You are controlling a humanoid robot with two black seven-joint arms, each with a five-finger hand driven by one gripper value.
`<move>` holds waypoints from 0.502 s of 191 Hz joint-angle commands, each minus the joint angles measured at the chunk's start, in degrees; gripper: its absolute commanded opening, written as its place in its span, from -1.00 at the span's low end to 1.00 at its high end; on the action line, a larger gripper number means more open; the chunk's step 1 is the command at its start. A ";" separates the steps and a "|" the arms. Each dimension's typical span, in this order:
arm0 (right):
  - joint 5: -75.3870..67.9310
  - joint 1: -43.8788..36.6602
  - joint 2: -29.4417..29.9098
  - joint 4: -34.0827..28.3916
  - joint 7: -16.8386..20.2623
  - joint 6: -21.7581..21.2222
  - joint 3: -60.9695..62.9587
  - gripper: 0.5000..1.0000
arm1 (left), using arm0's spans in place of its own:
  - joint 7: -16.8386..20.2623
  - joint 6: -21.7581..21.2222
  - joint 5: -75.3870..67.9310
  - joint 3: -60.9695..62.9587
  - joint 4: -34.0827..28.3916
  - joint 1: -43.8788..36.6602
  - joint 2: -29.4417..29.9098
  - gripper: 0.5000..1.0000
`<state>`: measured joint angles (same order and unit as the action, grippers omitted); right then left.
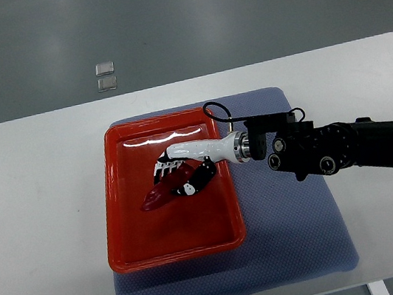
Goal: Place red pepper on red tray
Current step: 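Carry the pepper over the red tray and lower it inside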
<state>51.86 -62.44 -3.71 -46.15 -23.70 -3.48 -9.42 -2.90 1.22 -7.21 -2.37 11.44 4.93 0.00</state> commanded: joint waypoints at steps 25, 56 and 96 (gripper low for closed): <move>-0.01 0.48 0.02 0.00 -0.21 0.05 0.11 -0.50 | 0.00 -0.07 0.00 0.00 -0.02 0.00 0.00 1.00; -0.10 0.39 0.02 0.00 -0.38 0.05 0.11 -0.22 | 0.00 0.01 0.00 0.00 -0.02 0.00 0.00 1.00; -1.06 -0.31 -0.51 -0.08 -0.38 -0.39 0.90 0.16 | 0.00 -0.07 0.00 0.00 -0.02 0.00 0.00 1.00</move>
<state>51.08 -62.40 -3.87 -46.16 -24.09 -3.66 -8.86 -2.90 1.22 -7.21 -2.37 11.43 4.93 0.00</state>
